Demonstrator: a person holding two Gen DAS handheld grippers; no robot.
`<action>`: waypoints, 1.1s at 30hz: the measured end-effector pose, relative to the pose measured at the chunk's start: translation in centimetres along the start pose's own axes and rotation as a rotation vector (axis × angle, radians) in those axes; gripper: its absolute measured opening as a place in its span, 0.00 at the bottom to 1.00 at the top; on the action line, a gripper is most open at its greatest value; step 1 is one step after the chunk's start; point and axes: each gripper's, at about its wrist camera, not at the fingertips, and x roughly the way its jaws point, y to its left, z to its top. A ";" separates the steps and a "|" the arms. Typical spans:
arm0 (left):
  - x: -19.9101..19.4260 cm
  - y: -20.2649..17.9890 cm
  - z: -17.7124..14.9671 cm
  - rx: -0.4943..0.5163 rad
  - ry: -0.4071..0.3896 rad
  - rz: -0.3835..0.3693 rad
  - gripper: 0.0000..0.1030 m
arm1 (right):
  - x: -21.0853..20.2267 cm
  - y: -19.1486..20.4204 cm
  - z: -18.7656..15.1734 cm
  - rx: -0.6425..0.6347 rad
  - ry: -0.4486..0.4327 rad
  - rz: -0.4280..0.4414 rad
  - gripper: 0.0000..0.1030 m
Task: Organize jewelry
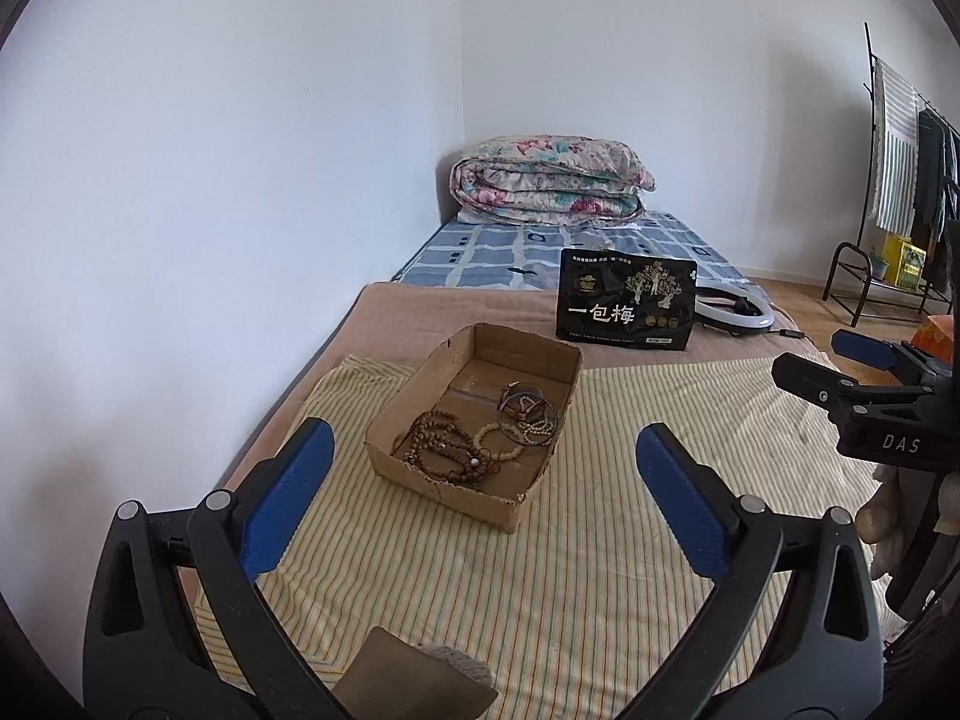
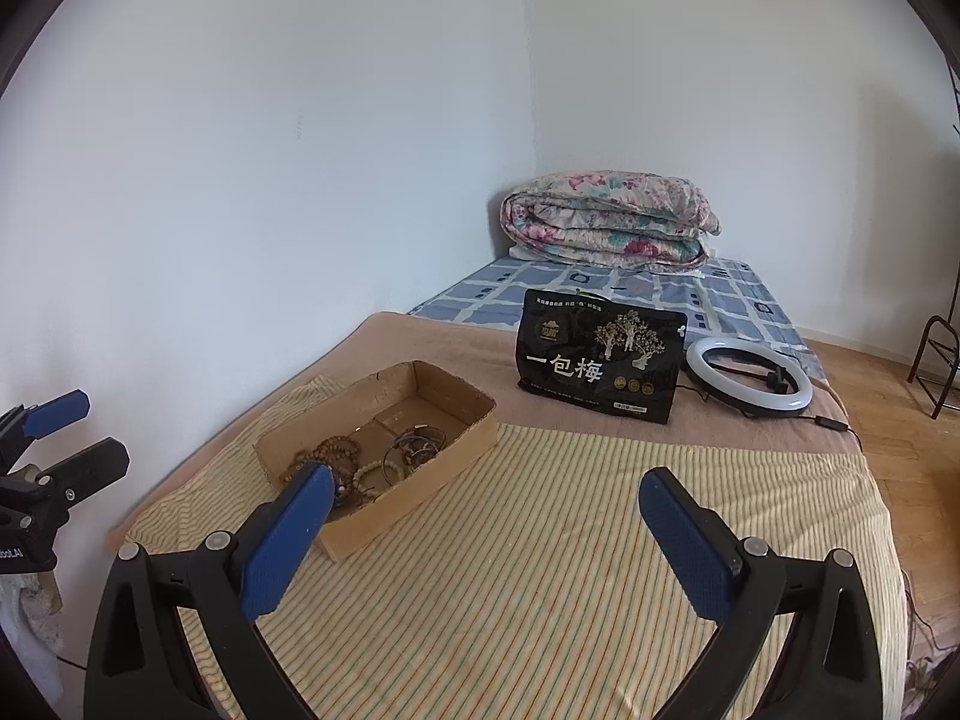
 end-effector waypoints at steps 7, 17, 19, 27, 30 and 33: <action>-0.1 -0.1 0.0 0.001 0.005 0.001 1.00 | -0.5 0.2 0.0 -0.017 0.007 0.001 1.00; -0.5 -0.4 0.0 0.009 -0.005 -0.001 1.00 | -0.7 -0.2 0.0 -0.010 0.002 -0.010 1.00; -0.7 -0.5 0.1 0.006 -0.006 -0.002 1.00 | -0.9 -0.2 0.0 -0.009 -0.002 -0.011 1.00; -0.8 -0.6 0.2 0.011 -0.004 -0.003 1.00 | -1.0 -0.3 0.1 -0.016 0.005 -0.013 1.00; -0.8 -0.6 0.2 0.008 -0.004 -0.003 1.00 | -0.9 -0.2 0.0 -0.014 0.002 -0.014 1.00; -0.8 -0.7 0.2 0.010 -0.004 -0.004 1.00 | -0.9 -0.2 0.0 -0.015 0.004 -0.014 1.00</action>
